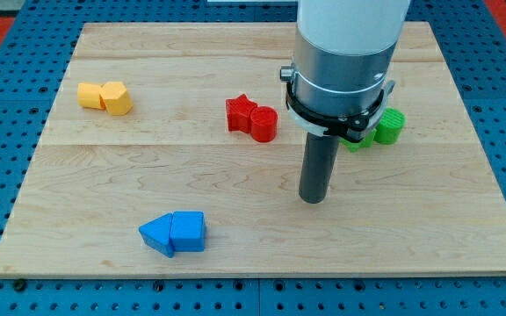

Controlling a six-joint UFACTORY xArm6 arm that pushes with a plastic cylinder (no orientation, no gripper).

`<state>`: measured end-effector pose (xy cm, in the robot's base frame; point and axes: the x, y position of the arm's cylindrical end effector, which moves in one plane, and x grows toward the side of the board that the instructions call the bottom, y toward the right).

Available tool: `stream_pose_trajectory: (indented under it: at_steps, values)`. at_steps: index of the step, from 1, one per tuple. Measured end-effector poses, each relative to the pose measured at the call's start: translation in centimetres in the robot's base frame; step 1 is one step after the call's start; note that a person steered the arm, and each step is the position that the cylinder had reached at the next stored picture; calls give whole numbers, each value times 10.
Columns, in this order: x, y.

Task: Place the yellow heart above the yellow hexagon

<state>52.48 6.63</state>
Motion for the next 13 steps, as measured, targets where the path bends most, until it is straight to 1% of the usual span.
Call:
stream_pose_trajectory:
  at_steps: [1,7,9,10,11,12,13]
  values:
    - [-1,-3]
    - [-1,29]
    - [-7,32]
    - [-26,14]
    - [-36,-27]
    - [-46,-80]
    - [-63,-128]
